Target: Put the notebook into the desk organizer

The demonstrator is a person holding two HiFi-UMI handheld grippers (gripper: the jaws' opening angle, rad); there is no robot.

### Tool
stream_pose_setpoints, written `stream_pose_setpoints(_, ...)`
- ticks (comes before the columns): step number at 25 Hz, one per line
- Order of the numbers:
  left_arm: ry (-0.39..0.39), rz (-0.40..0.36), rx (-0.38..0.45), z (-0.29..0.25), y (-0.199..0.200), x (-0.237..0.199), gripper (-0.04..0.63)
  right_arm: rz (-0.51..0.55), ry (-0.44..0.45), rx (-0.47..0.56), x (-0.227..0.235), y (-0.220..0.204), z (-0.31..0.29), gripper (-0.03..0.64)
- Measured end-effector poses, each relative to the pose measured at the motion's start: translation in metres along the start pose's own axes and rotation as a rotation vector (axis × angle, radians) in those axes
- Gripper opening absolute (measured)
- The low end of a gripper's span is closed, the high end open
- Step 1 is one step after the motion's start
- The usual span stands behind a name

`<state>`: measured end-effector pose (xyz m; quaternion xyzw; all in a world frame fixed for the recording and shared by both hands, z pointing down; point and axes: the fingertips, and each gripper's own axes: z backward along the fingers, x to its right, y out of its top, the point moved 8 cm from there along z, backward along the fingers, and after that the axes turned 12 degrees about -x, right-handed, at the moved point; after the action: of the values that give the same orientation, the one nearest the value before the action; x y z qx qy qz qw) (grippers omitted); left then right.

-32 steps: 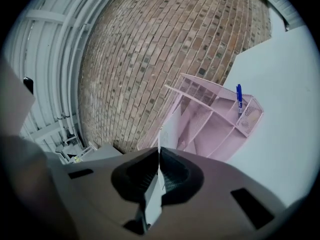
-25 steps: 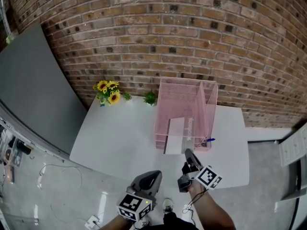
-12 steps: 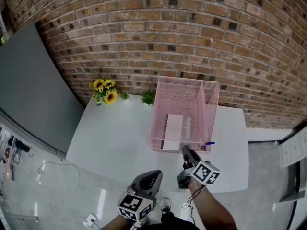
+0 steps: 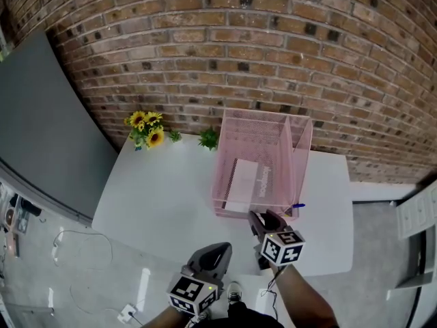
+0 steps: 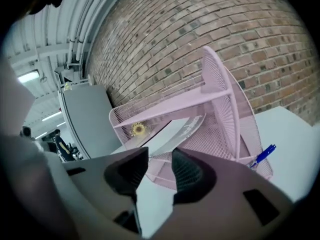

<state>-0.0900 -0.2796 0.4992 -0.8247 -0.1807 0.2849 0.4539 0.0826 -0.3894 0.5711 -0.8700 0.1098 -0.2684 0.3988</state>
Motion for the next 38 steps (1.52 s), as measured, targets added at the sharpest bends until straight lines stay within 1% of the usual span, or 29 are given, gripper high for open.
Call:
stream_pose_setpoints(3, 0.0, -0.001, -0.001, 0.001, 0.0, 0.002, 0.005, 0.023, -0.03, -0.017, 0.001, -0.002, -0.001, 0.144)
stream_pose_setpoints(8, 0.002, 0.011, -0.023, 0.004, -0.003, 0.004, 0.005, 0.098, -0.084, -0.039, 0.001, -0.003, -0.002, 0.142)
stream_pose_setpoints(12, 0.005, 0.006, -0.009, 0.007, -0.007, 0.005, 0.005, 0.152, -0.132, -0.071, -0.003, -0.006, -0.001, 0.181)
stream_pose_setpoints(16, 0.006, 0.007, -0.011, 0.012, -0.011, 0.008, 0.005, 0.212, -0.192, -0.115, -0.008, -0.01, -0.001, 0.198)
stream_pose_setpoints(19, 0.006, 0.005, -0.012, 0.017, -0.013, 0.009, 0.005, 0.203, -0.208, -0.151, -0.007, -0.019, -0.002, 0.209)
stream_pose_setpoints(23, 0.011, 0.002, -0.008, 0.026, -0.017, 0.012, 0.005, 0.13, -0.199, -0.159, -0.004, -0.03, 0.003, 0.218)
stream_pose_setpoints(27, 0.011, -0.001, -0.006, 0.039, -0.021, 0.013, 0.005, 0.123, -0.168, -0.106, -0.017, -0.033, 0.017, 0.188)
stream_pose_setpoints(30, 0.004, -0.007, 0.001, 0.051, -0.022, 0.015, 0.005, 0.14, -0.156, -0.06, -0.034, -0.033, 0.033, 0.145)
stream_pose_setpoints(33, 0.0, -0.027, 0.022, 0.067, -0.025, 0.017, 0.005, 0.164, -0.154, -0.002, -0.055, -0.033, 0.056, 0.07)
stream_pose_setpoints(34, -0.004, -0.03, 0.026, 0.073, -0.026, 0.019, 0.005, 0.175, -0.152, 0.017, -0.063, -0.033, 0.064, 0.019)
stream_pose_setpoints(35, -0.008, -0.035, 0.029, 0.079, -0.027, 0.02, 0.005, 0.185, -0.147, 0.036, -0.071, -0.034, 0.072, 0.003)
stream_pose_setpoints(38, -0.019, -0.056, 0.043, 0.1, -0.03, 0.026, 0.005, 0.2, -0.124, 0.088, -0.099, -0.037, 0.096, 0.003)
